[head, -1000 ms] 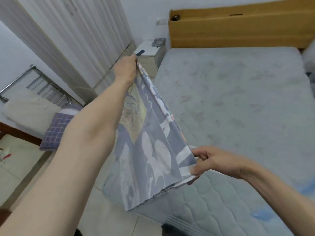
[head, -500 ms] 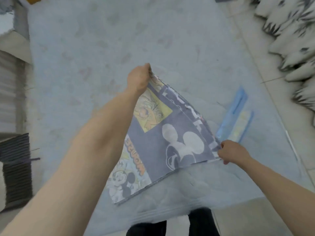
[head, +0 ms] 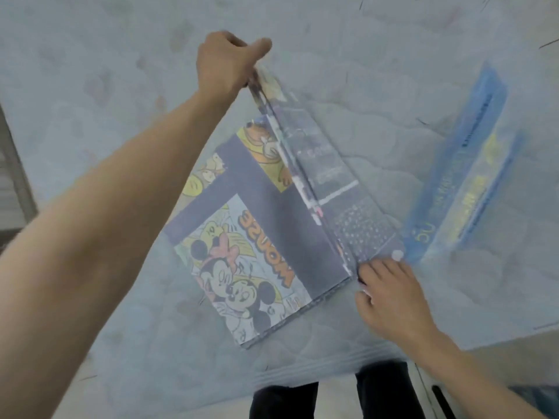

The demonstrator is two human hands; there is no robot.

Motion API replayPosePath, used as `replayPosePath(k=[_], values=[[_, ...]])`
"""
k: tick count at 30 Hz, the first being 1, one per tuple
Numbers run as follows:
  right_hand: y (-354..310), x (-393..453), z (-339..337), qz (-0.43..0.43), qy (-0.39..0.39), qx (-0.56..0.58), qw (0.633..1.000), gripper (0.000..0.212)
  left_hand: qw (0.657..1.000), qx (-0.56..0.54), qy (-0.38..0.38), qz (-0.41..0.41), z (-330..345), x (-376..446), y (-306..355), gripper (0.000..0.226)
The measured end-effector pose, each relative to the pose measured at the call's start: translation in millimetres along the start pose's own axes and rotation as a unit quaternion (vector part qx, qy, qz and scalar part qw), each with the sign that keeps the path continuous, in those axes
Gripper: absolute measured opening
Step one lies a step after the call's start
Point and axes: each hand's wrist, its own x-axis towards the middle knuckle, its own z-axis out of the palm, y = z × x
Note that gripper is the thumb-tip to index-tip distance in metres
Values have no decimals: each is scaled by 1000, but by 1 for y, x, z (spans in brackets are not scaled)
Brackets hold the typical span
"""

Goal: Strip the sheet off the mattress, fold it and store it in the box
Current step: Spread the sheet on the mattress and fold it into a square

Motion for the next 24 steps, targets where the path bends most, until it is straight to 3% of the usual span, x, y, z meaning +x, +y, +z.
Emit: replayPosePath(k=[2,5,8,11,14,18,21,23,24], values=[[-34,-7,23,-64,-27,26,997,9,999,-24,26,-26,-11,-3,-34,22],[-85,-10,48,-143,-59,91,984,6,995,-81,53,4,-32,-20,-76,15],[-122,-10,54,-136,-79,159,975,11,984,-167,55,40,-60,-36,-88,13],[-123,-14,39,-7,-67,195,978,16,978,-191,19,80,-73,-38,-63,17],[-85,-13,10,206,-24,175,963,13,976,-189,-62,92,-50,-35,-6,25],[-1,-1,-43,377,108,164,905,18,948,-283,-142,32,8,-23,82,34],[62,10,-84,457,183,219,843,25,947,-299,-117,-31,44,-7,122,35],[100,18,-99,496,198,291,794,25,951,-286,-85,-86,69,6,132,31],[118,23,-102,499,191,310,787,23,951,-280,-75,-107,82,15,132,29]])
